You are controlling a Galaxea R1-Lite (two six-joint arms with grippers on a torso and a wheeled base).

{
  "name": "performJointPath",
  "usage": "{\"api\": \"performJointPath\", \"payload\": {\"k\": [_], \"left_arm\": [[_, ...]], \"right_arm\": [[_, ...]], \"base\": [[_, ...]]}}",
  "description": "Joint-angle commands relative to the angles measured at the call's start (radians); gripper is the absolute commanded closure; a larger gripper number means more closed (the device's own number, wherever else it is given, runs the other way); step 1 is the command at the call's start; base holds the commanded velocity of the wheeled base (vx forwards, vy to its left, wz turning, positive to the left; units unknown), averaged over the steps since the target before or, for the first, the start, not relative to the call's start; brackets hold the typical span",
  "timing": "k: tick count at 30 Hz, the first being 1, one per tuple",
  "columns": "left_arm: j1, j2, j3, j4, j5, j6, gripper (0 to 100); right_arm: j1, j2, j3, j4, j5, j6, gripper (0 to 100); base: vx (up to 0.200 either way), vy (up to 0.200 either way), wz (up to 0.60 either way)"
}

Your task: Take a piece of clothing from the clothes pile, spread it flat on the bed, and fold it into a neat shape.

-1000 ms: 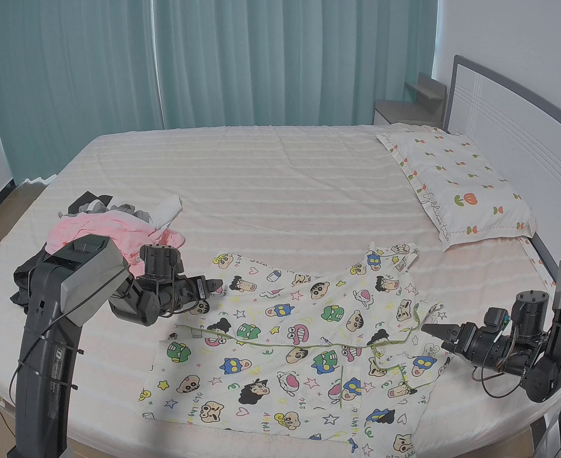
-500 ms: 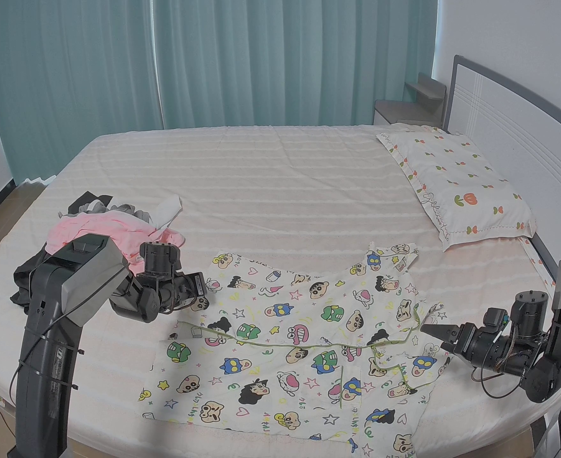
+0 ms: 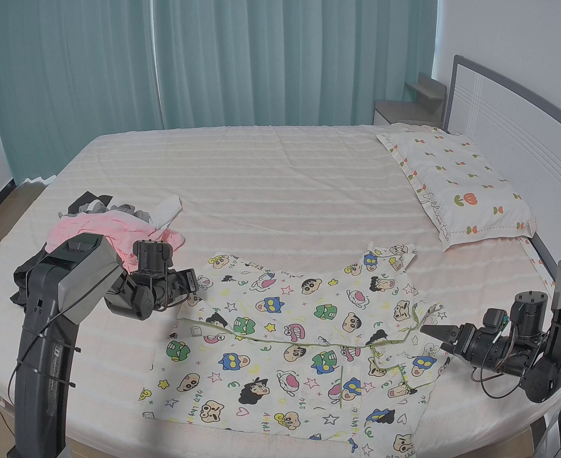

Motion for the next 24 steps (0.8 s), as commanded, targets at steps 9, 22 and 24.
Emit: {"api": "performJointPath", "payload": {"k": [9, 22, 24], "left_arm": [[0.001, -0.003, -0.009, 0.004, 0.006, -0.056, 0], [0.07, -0.391, 0.595, -0.177, -0.144, -0.266, 0], [0.069, -0.422, 0.674, -0.226, -0.159, -0.267, 0]], "right_arm": [[0.0, 0.002, 0.0, -0.018, 0.001, 0.0, 0], [0.024, -0.103, 0.011, -0.018, -0.056, 0.002, 0], [0.042, -0.108, 0.023, -0.018, -0.059, 0.002, 0]], "base": [[0.0, 0.0, 0.0], [0.0, 0.0, 0.0], [0.0, 0.0, 0.0]]}}
